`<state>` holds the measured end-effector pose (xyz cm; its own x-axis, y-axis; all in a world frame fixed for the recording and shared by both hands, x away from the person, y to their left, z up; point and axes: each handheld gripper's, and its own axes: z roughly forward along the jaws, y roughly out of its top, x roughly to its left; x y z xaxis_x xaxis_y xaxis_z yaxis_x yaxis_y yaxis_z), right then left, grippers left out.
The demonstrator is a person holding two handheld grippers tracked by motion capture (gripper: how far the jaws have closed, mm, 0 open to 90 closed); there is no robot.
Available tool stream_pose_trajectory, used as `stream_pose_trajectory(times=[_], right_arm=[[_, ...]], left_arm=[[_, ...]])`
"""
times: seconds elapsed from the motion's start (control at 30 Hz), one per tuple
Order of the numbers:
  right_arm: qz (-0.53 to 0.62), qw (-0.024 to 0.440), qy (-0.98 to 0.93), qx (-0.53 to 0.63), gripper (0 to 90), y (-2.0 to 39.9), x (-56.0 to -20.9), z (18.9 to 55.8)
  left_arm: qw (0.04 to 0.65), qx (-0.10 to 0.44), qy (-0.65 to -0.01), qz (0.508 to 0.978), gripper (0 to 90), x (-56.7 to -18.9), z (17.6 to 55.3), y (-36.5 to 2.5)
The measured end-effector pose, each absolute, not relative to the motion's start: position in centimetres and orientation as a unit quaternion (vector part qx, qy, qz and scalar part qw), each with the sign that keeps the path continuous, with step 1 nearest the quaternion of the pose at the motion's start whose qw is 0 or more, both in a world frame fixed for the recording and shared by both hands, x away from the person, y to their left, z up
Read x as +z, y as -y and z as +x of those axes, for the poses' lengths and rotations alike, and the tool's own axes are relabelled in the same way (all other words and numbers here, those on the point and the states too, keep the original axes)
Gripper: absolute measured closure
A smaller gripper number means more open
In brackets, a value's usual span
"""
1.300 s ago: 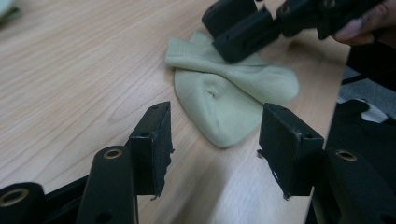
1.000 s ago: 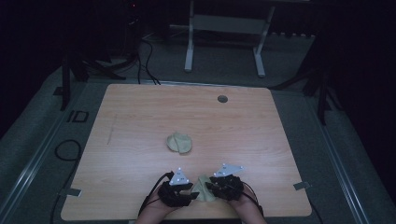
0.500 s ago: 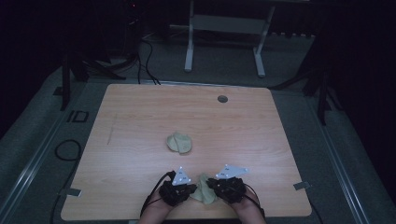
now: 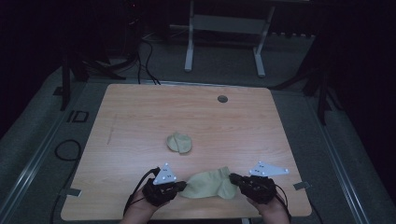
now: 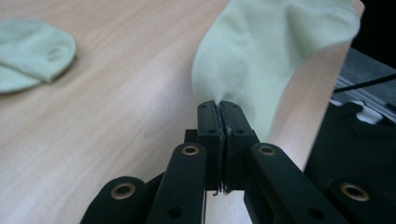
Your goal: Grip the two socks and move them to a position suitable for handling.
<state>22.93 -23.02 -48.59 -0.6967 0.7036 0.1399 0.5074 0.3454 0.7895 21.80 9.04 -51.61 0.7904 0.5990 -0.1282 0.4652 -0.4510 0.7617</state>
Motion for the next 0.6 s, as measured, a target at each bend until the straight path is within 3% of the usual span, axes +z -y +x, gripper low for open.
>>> stream_pose_trajectory(times=[0.23,0.6], right_arm=[[0.389,0.07,-0.824,0.407,85.2,24.0,-51.4,22.6],[0.404,0.046,-0.835,0.371,84.3,25.1,-54.2,24.1]], left_arm=[[0.397,0.06,-0.3,0.865,87.8,-53.3,21.6,-8.7],[0.381,0.037,-0.3,0.874,87.6,-55.9,22.9,-8.0]])
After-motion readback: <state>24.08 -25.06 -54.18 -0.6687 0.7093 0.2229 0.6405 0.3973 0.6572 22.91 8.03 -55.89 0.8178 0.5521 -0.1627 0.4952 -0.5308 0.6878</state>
